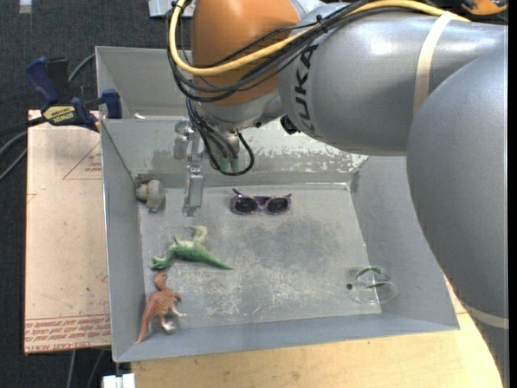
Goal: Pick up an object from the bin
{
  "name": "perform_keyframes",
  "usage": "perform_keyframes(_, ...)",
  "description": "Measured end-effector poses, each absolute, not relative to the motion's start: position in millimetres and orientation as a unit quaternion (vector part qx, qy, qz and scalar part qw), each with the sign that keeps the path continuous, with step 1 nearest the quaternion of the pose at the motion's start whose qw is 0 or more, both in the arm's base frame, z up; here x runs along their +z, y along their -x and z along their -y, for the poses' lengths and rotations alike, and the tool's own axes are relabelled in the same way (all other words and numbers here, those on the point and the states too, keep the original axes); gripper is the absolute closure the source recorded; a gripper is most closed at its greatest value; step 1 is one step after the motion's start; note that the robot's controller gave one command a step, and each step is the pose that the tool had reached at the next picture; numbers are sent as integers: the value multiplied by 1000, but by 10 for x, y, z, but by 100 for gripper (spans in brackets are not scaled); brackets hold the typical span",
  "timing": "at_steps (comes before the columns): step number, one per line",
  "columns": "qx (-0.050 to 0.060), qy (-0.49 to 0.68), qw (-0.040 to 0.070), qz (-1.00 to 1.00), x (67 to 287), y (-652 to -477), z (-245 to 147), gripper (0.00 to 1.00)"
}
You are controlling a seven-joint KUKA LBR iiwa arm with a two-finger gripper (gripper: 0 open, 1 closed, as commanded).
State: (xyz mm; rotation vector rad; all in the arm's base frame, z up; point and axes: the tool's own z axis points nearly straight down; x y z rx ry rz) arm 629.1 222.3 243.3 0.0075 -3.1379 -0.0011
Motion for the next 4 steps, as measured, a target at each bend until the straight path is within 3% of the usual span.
perform_keyframes(1, -1, 0, -1, 1000, 2485, -6300, -2205, 0)
perform_keyframes(2, -1, -67, 1, 998, 1672, -5921, -2320, 0)
perform_keyframes(3, -2, -37, -3, 999, 1488, -6158, -2334, 0)
perform_keyframes(4, -1, -139, 4, 990, 657, -5333, -1847, 0)
